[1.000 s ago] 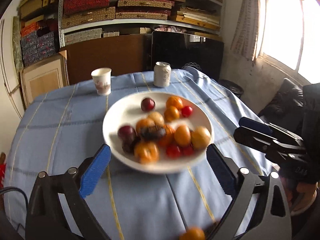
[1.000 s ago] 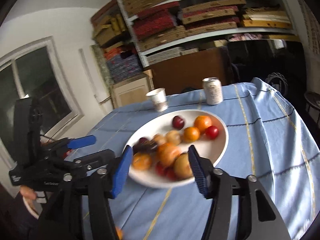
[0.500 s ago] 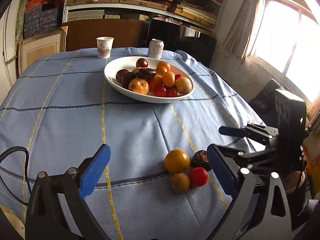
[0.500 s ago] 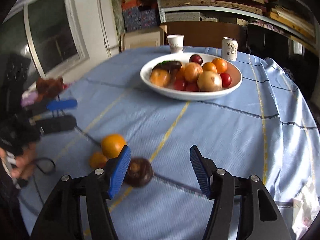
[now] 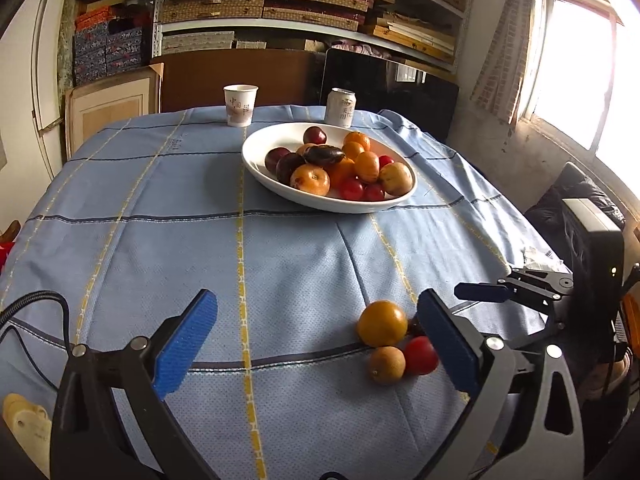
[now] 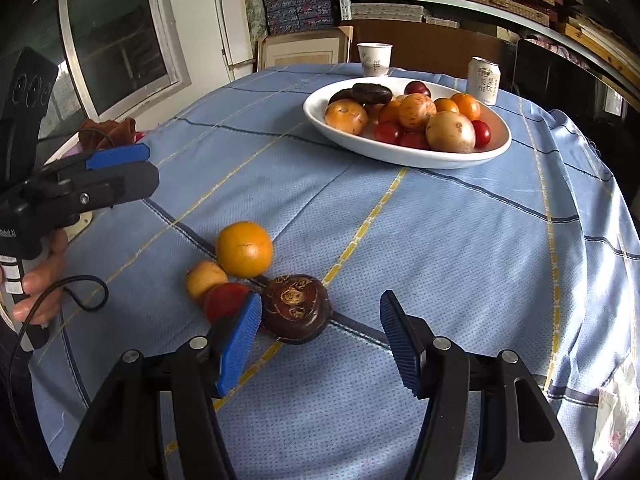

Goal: Organize fruits
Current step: 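Move both open tools back over the remaining fruits, then grasp a dark brown fruit with the right tool while the left tool grasps a small yellow fruit, then carry both fruits onto the white plate and open both tools, then move both open tools back over the last tomato and orange fruit, then grasp the red tomato with the right tool while the left tool grasps the orange fruit, then carry both fruits onto the white plate and open both tools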

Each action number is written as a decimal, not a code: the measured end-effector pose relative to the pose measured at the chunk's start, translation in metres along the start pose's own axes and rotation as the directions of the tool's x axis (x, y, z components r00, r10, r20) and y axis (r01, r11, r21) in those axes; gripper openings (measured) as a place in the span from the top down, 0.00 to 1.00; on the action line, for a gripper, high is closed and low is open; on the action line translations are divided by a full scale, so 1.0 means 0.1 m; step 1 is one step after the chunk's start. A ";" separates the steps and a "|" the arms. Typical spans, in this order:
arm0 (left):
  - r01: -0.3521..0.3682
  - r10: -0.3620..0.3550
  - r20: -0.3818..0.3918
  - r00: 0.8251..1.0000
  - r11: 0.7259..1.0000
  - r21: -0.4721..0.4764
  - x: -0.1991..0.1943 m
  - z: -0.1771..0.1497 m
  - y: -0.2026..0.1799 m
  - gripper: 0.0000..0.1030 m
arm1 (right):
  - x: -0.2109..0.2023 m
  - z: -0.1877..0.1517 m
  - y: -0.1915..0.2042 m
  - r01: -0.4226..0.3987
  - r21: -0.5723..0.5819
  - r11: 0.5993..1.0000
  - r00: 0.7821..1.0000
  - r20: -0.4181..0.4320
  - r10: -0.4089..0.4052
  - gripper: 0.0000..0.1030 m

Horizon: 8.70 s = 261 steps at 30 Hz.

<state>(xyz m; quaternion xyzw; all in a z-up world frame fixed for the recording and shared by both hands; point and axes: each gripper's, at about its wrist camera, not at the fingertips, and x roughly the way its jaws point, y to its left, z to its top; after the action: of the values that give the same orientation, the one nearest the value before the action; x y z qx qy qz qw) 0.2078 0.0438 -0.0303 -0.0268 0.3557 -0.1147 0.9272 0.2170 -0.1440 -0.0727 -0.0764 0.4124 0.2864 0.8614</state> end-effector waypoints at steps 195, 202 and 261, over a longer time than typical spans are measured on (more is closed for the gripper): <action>0.071 -0.020 -0.215 0.977 0.971 0.229 0.67 -0.06 -0.49 0.38 | -0.07 0.14 -0.50 -0.149 0.165 0.975 0.989 0.041 0.144 0.69; 0.086 -0.023 -0.251 0.968 0.966 0.244 0.72 -0.10 -0.53 0.48 | -0.07 0.13 -0.51 -0.147 0.172 0.974 0.989 0.041 0.142 0.69; -0.060 0.063 -0.118 0.991 0.998 0.026 2.01 1.86 0.17 0.63 | 0.75 1.59 -1.32 -0.045 0.274 0.961 0.960 0.277 -0.034 0.68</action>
<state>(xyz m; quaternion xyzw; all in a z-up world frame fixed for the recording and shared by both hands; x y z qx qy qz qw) 0.4797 0.0083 -0.0255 0.0013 0.4095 -0.0912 0.9078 0.4341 -0.1618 -0.0401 0.0874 0.3230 0.2363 0.9122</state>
